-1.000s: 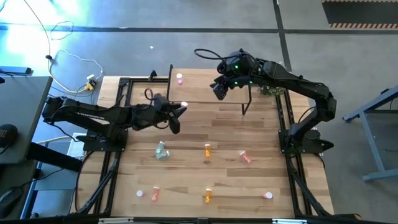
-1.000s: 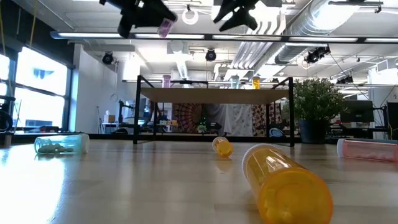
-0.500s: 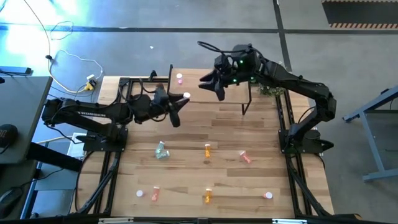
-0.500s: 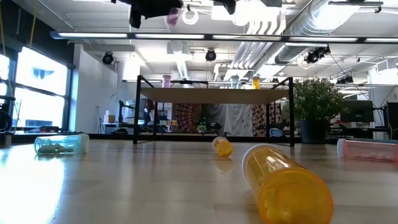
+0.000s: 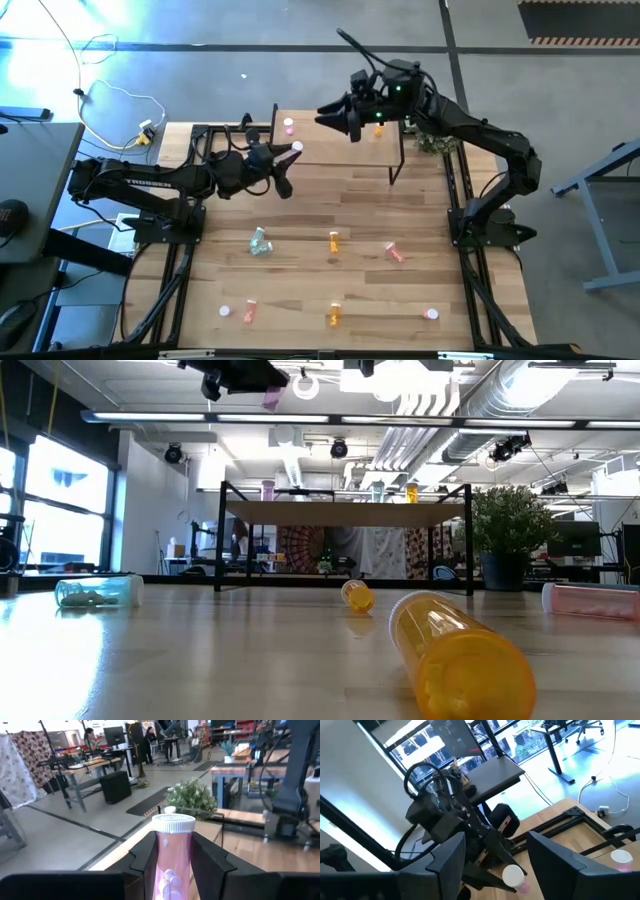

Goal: Pick and place medicine bottles onto shelf by color
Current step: Put the top violet pill bottle aligned with the other violet pill bottle on the shelf

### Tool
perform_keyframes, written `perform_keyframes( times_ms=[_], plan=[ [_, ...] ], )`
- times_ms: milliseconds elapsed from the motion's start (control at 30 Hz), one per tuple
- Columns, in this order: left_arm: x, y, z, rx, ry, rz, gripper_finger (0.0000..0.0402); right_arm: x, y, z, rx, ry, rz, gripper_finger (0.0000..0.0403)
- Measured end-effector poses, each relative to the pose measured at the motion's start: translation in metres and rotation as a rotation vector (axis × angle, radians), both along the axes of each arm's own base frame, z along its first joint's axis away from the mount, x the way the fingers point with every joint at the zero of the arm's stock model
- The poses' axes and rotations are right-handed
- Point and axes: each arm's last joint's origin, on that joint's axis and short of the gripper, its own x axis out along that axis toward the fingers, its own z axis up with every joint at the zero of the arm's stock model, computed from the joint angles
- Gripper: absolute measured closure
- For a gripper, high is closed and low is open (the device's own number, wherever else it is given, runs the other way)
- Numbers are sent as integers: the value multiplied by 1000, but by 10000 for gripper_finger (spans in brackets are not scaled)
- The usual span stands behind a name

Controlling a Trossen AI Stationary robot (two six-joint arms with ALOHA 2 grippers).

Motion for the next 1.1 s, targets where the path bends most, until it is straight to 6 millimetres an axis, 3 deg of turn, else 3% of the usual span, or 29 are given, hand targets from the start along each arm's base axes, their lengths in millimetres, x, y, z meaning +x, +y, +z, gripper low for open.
perform_keyframes(
  times_ms=[200, 533, 1100],
  plan=[
    [-1, 0, -10, -15, 110, 2, 309, 4, 3, -9, 50, 64, 8, 199],
    [-4, -2, -21, -38, 230, -27, 309, 39, 16, -61, 205, 328, 25, 199],
    [-5, -3, -27, -58, 302, -60, 309, 72, 18, -102, 269, 436, -87, 199]
  ],
)
